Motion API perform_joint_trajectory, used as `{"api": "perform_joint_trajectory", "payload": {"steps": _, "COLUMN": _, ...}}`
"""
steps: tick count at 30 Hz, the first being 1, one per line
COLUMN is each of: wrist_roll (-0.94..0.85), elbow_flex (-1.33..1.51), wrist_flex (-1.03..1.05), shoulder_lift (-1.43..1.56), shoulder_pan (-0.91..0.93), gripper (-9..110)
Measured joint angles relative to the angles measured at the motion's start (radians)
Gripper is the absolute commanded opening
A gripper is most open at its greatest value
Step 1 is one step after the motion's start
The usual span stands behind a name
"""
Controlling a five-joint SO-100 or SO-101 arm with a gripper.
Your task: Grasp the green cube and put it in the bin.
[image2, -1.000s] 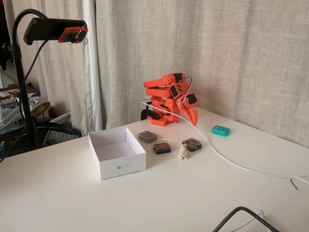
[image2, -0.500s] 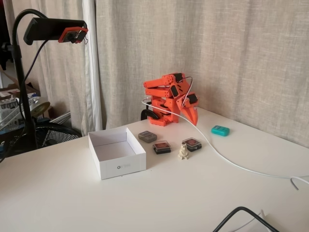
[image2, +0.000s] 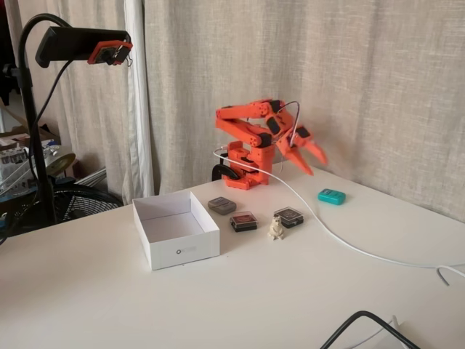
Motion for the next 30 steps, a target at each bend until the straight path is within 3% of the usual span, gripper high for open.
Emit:
{"api": "perform_joint_trajectory", "payload": {"steps": 5, "wrist_roll": 0.0, "elbow_flex": -0.183, "wrist_flex": -0.19, "shoulder_lift": -0.281, "shoulder_pan": -0.051, "gripper": 53}}
{"api": "perform_joint_trajectory", "payload": {"steps": 9, "wrist_roll": -0.034, "elbow_flex": -0.238, "wrist_flex": -0.241, "shoulder_lift": -0.411, "shoulder_pan": -0.124, "gripper": 53}}
{"api": "perform_joint_trajectory", "payload": {"steps": 15, "wrist_roll": -0.138, "elbow_flex": -0.264, "wrist_flex": -0.155, "shoulder_lift": -0.403, "shoulder_pan": -0.259, "gripper": 55}}
{"api": "perform_joint_trajectory", "payload": {"steps": 23, "wrist_roll": -0.172, "elbow_flex": -0.508, "wrist_flex": -0.272, "shoulder_lift": -0.368, "shoulder_pan": -0.321, "gripper": 55}}
{"api": "perform_joint_trajectory", "payload": {"steps": 26, "wrist_roll": -0.158, "elbow_flex": -0.704, "wrist_flex": -0.161, "shoulder_lift": -0.374, "shoulder_pan": -0.322, "gripper": 54}}
{"api": "perform_joint_trajectory", "payload": {"steps": 30, "wrist_roll": -0.115, "elbow_flex": -0.994, "wrist_flex": 0.175, "shoulder_lift": -0.419, "shoulder_pan": -0.341, "gripper": 54}}
